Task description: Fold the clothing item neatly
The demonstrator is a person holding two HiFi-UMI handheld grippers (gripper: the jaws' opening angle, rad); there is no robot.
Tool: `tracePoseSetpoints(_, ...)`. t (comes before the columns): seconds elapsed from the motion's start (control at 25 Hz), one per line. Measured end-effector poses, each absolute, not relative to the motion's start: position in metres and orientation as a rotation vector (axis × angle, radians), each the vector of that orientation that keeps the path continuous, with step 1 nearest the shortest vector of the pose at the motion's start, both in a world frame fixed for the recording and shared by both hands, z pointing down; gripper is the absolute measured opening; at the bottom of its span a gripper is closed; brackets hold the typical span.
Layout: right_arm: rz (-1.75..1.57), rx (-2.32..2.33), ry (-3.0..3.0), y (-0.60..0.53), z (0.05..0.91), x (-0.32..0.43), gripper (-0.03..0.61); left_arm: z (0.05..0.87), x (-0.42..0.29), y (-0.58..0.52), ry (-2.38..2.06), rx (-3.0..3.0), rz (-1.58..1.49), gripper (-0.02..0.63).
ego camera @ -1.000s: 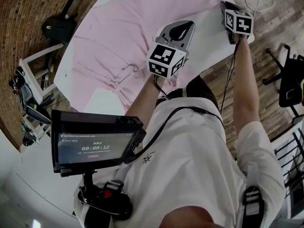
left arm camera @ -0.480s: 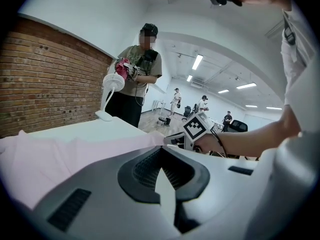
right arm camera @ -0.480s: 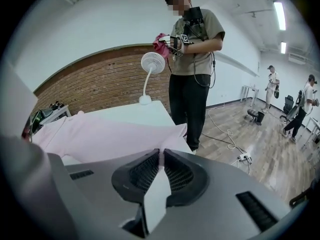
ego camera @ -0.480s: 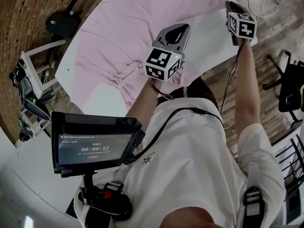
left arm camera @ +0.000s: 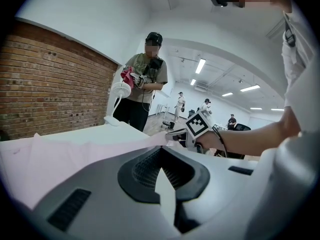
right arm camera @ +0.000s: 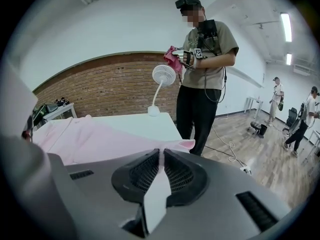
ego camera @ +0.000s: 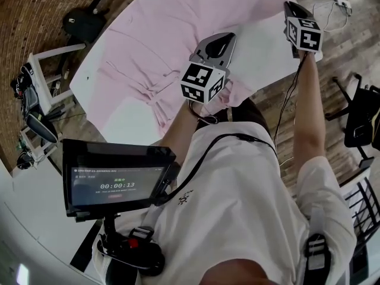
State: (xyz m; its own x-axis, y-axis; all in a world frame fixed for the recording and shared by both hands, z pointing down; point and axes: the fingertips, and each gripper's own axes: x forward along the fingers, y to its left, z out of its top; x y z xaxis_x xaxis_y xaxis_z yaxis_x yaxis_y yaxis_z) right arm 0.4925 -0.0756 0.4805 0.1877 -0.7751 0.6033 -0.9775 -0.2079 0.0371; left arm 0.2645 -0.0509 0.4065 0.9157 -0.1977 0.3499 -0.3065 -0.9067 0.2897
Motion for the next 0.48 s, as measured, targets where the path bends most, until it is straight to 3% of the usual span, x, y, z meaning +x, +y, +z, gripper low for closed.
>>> tracePoseSetpoints(0.48,0.539,2.042,-1.706,-0.098,0.434,0.456,0.038,0.381,0.224,-0.056,-0.440,2.756,0.417,0.003)
